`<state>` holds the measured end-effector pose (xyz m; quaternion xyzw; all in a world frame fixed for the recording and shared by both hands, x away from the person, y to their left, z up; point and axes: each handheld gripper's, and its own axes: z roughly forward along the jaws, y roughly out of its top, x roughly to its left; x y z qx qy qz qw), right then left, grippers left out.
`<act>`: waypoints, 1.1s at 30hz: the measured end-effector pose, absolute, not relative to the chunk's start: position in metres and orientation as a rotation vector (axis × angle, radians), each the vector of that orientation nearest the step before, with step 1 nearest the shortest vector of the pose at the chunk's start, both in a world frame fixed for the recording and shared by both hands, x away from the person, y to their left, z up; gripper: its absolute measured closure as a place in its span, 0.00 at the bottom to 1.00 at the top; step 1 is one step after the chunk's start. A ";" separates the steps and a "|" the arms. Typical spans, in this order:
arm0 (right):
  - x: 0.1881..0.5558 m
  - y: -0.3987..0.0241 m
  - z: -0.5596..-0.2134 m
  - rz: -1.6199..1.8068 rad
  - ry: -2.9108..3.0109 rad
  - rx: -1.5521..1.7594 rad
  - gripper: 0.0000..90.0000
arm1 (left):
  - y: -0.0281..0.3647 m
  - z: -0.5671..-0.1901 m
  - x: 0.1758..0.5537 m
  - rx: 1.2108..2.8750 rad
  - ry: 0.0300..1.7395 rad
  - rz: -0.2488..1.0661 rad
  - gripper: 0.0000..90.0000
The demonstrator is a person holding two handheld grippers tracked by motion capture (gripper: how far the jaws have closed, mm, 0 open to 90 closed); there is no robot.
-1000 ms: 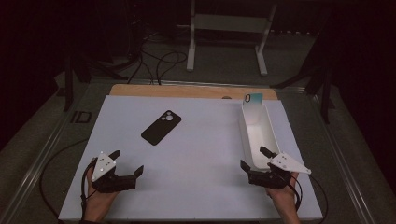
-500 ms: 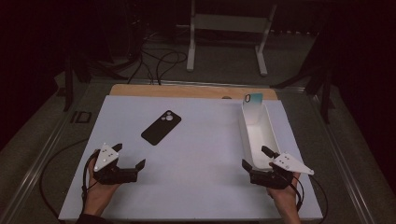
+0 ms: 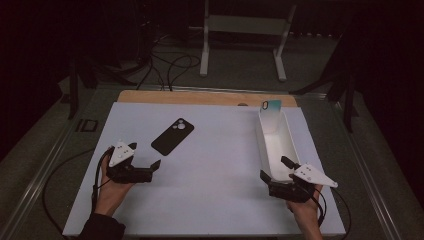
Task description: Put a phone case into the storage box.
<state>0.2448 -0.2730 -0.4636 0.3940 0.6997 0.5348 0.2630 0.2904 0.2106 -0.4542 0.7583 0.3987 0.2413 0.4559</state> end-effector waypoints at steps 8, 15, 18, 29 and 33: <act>0.245 -0.273 -0.464 1.449 1.891 1.063 0.10 | 0.204 -0.453 0.313 1.905 0.990 0.587 0.00; 0.245 -0.272 -0.464 1.449 1.894 1.060 0.10 | 0.198 -0.457 0.332 1.936 0.984 0.580 0.00; 0.245 -0.272 -0.464 1.449 1.895 1.059 0.10 | 0.195 -0.459 0.339 1.949 0.978 0.572 0.00; 0.245 -0.272 -0.464 1.454 1.896 1.059 0.10 | 0.186 -0.471 0.366 2.032 0.993 0.550 0.00; 0.244 -0.272 -0.463 1.457 1.896 1.058 0.10 | 0.184 -0.479 0.376 2.052 1.013 0.532 0.00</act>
